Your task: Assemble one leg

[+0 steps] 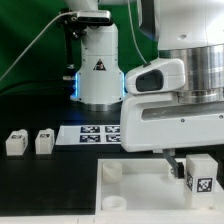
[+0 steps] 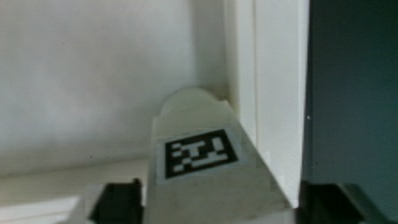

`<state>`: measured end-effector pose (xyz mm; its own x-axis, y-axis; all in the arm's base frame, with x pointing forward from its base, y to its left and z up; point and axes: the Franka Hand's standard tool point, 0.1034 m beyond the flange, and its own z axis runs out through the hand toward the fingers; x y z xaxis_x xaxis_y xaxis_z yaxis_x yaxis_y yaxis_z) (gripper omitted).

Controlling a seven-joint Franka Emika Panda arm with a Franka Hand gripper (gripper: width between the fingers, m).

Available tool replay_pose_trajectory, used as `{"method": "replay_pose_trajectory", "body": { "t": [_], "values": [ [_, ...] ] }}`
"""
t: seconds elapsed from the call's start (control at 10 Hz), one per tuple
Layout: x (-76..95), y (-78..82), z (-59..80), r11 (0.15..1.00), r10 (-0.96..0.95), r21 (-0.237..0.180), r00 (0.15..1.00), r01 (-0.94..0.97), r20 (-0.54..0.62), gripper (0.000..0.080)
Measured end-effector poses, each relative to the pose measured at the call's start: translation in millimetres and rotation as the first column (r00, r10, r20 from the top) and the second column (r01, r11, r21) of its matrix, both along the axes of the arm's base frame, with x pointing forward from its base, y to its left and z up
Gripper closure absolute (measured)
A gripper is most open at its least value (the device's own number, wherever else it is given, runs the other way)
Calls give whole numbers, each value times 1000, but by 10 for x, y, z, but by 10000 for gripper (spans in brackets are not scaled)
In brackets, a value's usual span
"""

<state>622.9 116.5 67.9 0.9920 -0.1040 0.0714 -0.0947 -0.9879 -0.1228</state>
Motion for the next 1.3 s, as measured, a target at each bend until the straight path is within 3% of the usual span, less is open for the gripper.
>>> {"method": "replay_pose_trajectory", "body": {
  "t": [0.1, 0.2, 0.4, 0.5, 0.7, 0.8, 1.0, 1.3],
  "values": [
    [0, 1, 0, 997, -81, 9, 997, 81, -10, 407],
    [2, -4, 1, 979, -205, 17, 979, 205, -25, 505],
    [4, -10, 1, 940, -340, 24, 939, 341, -44, 504],
    [18, -29, 10, 836, -543, 41, 836, 547, -81, 504],
    [19, -30, 14, 497, -848, 24, 492, 867, -197, 504],
    [23, -34, 12, 343, -910, 15, 336, 939, -244, 504],
    [28, -8, 20, 83, -953, -25, 72, 996, -295, 504],
    [1, 13, -1, -142, -938, -81, -161, 986, -306, 504]
  ]
}}
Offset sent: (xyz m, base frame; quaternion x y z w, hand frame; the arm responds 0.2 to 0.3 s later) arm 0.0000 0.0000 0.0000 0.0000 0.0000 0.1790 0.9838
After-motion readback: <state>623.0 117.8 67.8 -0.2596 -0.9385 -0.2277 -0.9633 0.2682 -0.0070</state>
